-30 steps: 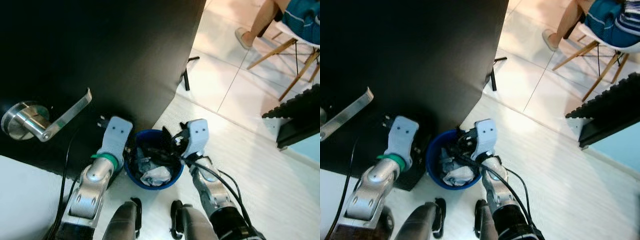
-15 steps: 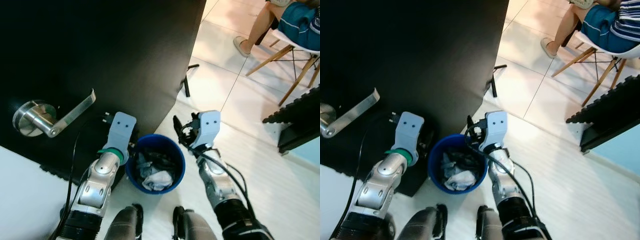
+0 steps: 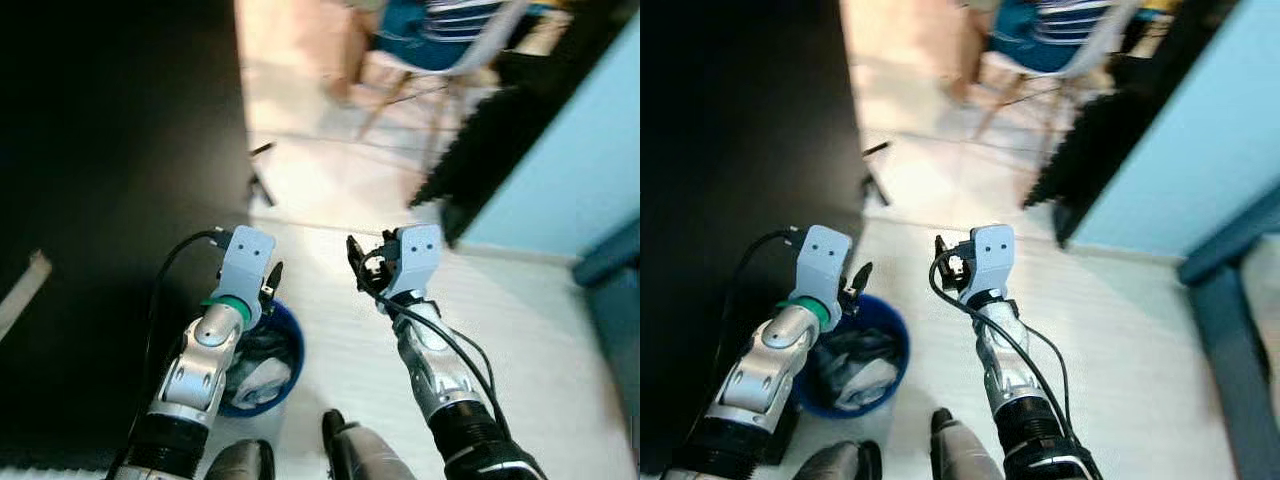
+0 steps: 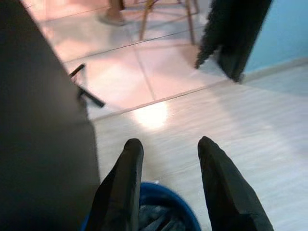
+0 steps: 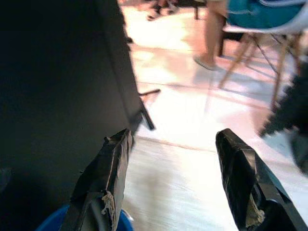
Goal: Clean up the room
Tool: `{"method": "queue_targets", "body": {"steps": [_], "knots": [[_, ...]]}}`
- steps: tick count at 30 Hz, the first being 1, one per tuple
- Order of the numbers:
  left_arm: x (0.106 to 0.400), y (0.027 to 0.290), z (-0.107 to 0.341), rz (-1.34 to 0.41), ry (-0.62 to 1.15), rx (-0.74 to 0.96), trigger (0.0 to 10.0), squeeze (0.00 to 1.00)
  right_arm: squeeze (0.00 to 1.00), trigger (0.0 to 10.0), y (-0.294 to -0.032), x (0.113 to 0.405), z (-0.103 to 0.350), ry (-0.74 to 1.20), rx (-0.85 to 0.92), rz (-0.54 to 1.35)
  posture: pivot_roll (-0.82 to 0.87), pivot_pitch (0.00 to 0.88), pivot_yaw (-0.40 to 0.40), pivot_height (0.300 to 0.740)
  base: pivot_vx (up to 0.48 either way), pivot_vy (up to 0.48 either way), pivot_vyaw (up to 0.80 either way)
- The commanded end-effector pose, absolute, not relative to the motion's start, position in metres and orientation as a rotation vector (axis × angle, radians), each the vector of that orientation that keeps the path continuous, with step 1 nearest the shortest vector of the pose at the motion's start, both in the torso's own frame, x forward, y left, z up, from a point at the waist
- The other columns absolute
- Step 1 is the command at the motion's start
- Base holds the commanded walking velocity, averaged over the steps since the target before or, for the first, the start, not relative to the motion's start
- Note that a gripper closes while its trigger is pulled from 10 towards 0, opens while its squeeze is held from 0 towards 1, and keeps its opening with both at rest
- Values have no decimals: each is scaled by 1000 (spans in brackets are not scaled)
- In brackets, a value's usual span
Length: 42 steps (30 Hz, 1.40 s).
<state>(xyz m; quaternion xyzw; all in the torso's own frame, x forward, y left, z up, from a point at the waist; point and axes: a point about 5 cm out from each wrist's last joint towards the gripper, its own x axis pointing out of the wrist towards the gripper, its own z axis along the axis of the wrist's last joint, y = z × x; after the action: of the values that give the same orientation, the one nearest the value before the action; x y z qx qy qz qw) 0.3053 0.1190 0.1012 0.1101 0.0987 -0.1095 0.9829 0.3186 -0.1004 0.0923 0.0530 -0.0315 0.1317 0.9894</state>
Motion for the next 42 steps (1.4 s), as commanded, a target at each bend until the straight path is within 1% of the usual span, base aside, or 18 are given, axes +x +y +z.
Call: {"method": "queue_targets", "body": {"steps": [1, 18, 27, 42], "knots": [[302, 121, 93, -228, 225, 223, 10000, 0, 0, 10000, -101, 316, 86, -37, 112, 265, 22, 84, 52, 740, 0, 0, -800], [307, 119, 95, -259, 206, 223, 10000, 0, 0, 10000, -103, 320, 94, -60, 111, 258, 20, 76, 57, 740, 0, 0, -800], [308, 115, 98, -282, 181, 200, 10000, 0, 0, 10000, -101, 320, 97, -70, 113, 266, 15, 65, 56, 740, 0, 0, -800], [309, 111, 101, -309, 149, 158, 10000, 0, 0, 10000, -105, 321, 98, -74, 109, 261, 14, 59, 50, 740, 0, 0, -800]]}}
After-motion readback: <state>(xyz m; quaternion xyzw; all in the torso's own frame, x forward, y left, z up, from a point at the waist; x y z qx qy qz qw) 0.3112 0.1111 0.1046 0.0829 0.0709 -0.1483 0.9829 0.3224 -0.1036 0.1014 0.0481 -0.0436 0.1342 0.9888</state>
